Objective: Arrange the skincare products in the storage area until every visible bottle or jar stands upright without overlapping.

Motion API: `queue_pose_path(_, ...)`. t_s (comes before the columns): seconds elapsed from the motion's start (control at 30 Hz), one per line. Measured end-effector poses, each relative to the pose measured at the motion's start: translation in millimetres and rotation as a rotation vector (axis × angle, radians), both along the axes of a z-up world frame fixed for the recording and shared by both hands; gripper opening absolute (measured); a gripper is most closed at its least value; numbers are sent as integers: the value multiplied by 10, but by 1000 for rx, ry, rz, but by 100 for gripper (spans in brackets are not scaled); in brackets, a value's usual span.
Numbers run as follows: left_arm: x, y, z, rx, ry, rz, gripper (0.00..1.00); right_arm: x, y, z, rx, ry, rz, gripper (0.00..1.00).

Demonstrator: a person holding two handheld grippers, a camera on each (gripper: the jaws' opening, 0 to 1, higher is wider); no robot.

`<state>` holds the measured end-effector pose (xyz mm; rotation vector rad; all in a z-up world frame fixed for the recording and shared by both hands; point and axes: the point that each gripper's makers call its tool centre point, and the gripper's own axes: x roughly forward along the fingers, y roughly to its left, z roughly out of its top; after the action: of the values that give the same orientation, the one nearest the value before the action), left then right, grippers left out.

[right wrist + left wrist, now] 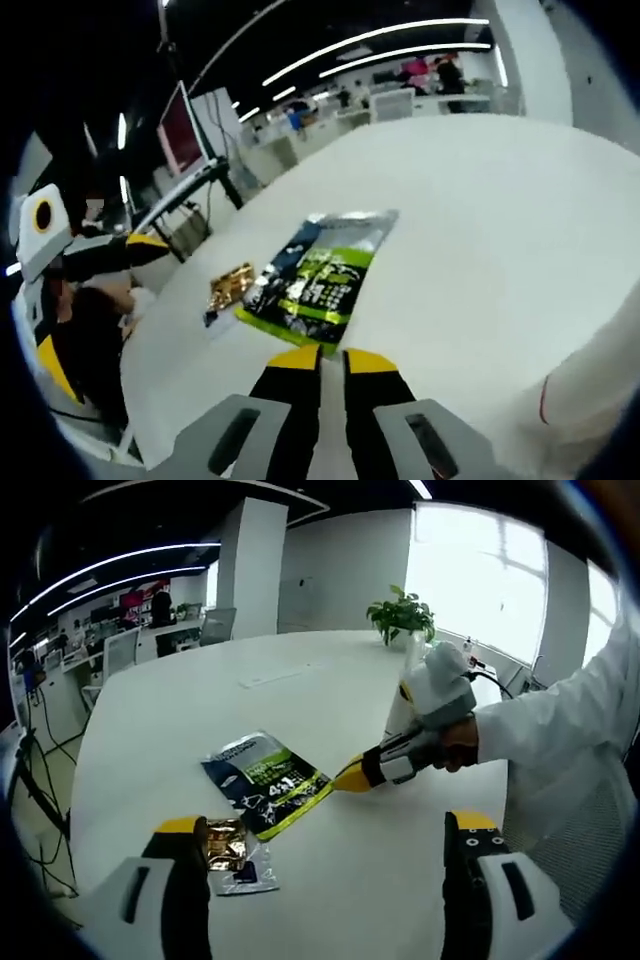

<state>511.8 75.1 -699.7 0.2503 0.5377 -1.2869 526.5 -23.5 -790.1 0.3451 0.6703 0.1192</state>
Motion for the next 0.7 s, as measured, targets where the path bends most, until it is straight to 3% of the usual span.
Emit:
queue_pose_path(0.33, -78, -14, -5, 5, 18, -31, 95, 48, 19, -7, 19, 4, -62, 0)
queue_pose_path(0.4, 92, -71, -121, 6, 23, -32, 95, 49, 36, -5, 39, 5, -69, 0)
queue_pose_path(0.7, 205, -106, -273, 30, 38, -33, 93, 56, 40, 73, 105, 0, -107, 0)
